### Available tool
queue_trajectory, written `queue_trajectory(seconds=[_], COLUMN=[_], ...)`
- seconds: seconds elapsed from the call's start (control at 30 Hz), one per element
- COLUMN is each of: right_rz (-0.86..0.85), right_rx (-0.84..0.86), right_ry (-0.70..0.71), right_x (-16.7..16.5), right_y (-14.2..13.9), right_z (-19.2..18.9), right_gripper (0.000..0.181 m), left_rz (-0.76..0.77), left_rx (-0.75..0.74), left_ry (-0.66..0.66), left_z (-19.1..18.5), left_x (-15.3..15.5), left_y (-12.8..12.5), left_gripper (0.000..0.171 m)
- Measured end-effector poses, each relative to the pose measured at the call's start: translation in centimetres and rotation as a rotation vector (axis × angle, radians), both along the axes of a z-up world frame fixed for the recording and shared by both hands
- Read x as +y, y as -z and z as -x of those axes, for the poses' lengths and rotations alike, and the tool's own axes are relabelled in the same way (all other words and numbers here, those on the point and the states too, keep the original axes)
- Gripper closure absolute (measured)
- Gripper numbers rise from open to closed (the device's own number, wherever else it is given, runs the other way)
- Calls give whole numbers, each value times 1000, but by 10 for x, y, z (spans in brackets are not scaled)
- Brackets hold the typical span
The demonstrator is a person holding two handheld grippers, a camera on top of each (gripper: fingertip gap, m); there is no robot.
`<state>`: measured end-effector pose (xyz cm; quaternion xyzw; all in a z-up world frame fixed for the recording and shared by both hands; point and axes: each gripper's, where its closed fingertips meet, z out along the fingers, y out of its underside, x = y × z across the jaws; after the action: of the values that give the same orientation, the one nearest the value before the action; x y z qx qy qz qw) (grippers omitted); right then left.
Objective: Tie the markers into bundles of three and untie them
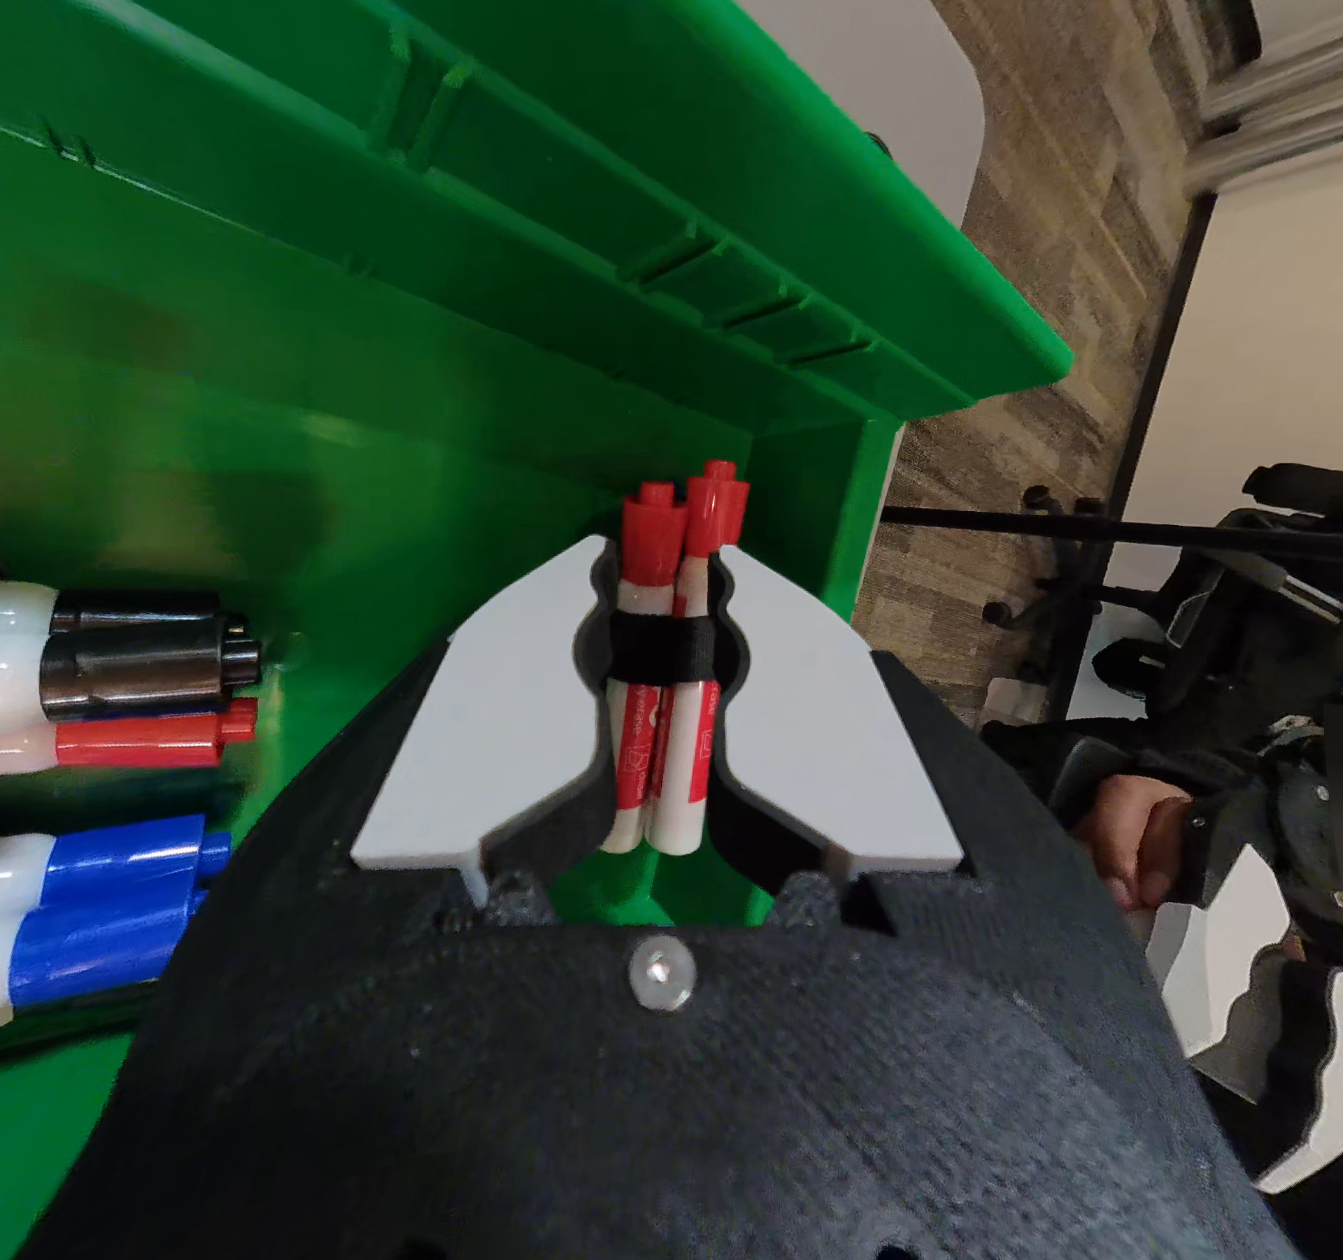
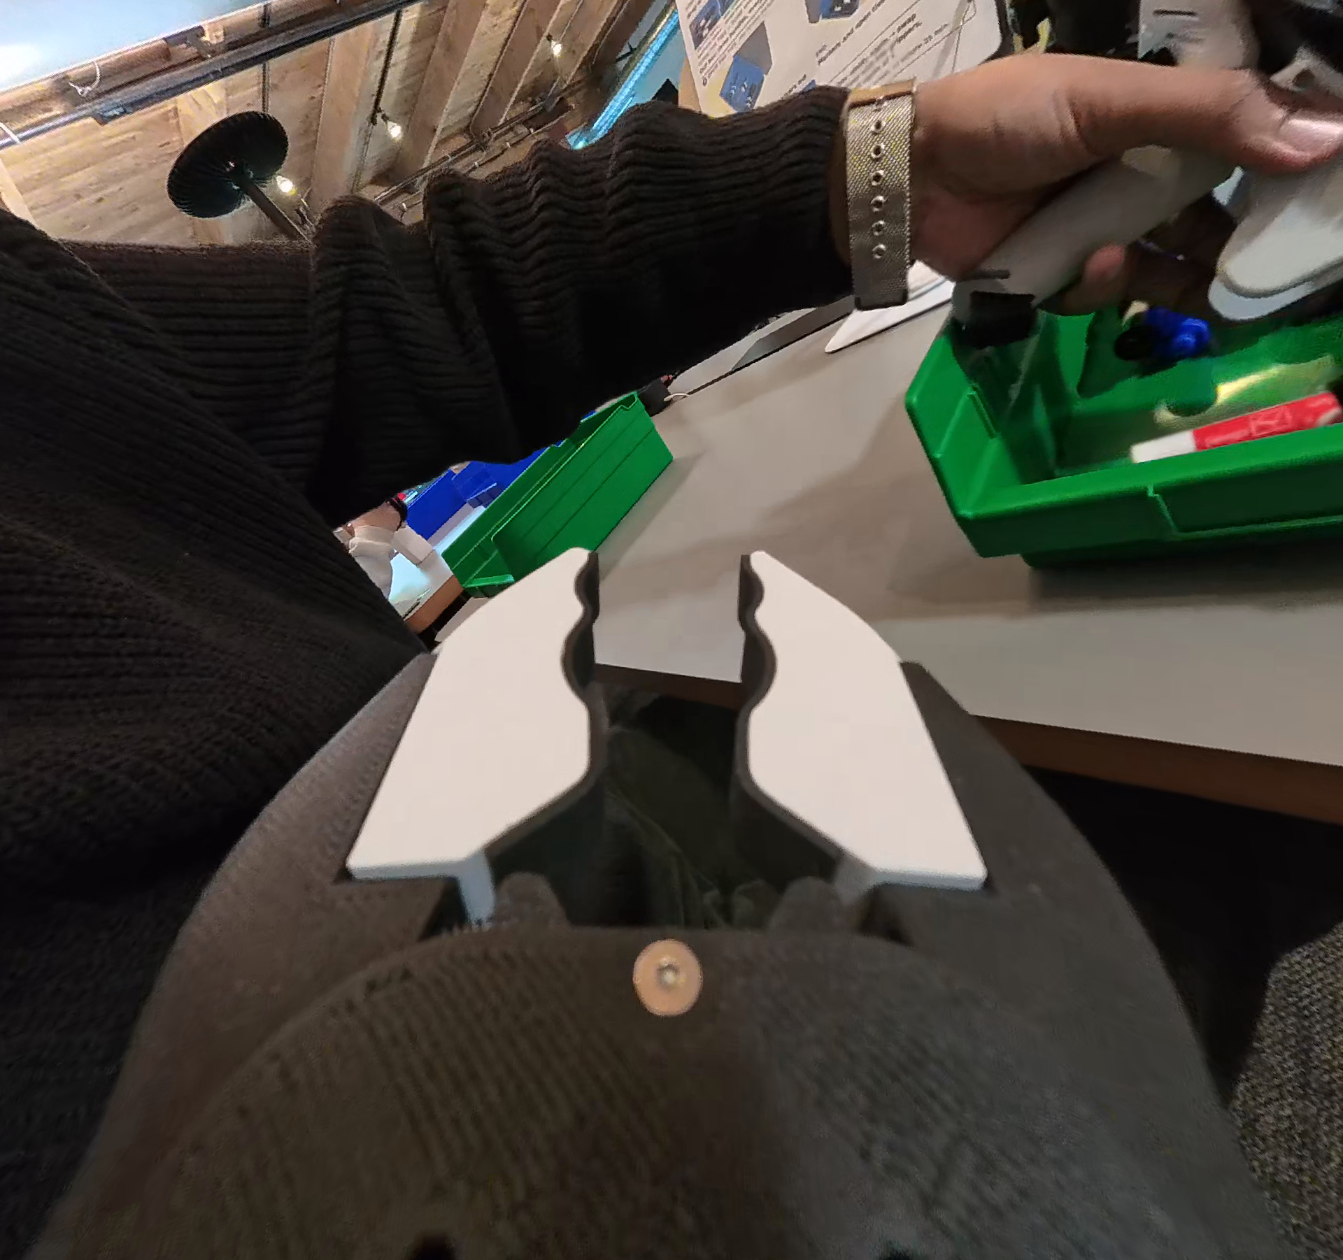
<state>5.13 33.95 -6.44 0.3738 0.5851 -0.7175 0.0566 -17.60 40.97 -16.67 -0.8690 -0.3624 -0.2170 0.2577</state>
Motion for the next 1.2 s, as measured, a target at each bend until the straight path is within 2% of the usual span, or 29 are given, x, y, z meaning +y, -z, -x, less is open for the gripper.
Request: queue_trajectory(seconds=[0.17, 0.3, 0.43, 0.53, 0.6, 0.73, 0.87, 0.93, 1.03, 1.2], right_rz=[-24, -40, -59, -107, -152, -293, -514, -666, -876, -1136], right_rx=[5, 5, 3, 10, 4, -5, 9, 27, 66, -1], right_ry=[-4, -5, 1, 17, 44, 122, 218, 247, 251, 102], right_x=[-1, -1, 0, 2, 3, 10, 30, 39, 46, 42], right_y=[2, 4, 8, 14, 21, 42, 56, 58, 56, 80], right_z=[-1, 0, 1, 4, 9, 25, 60, 84, 125, 171], right_gripper=[144, 144, 143, 143, 139, 131, 122, 114, 111, 112], left_rz=[-22, -136, -268, -322, -328, -300, -259, -268, -347, -410], left_rx=[90, 279, 498, 624, 675, 659, 621, 651, 676, 605], left_ry=[32, 46, 35, -29, -113, -301, -356, -372, -381, -409], left_z=[0, 0, -30, -71, -99, -149, -174, -177, -187, -218], left_x=[-1, -15, -60, -113, -153, -226, -275, -290, -301, -318], left_y=[-16, -58, -107, -122, -113, -67, -34, -35, -42, -34], left_gripper=[146, 147, 147, 144, 144, 143, 140, 141, 142, 143])
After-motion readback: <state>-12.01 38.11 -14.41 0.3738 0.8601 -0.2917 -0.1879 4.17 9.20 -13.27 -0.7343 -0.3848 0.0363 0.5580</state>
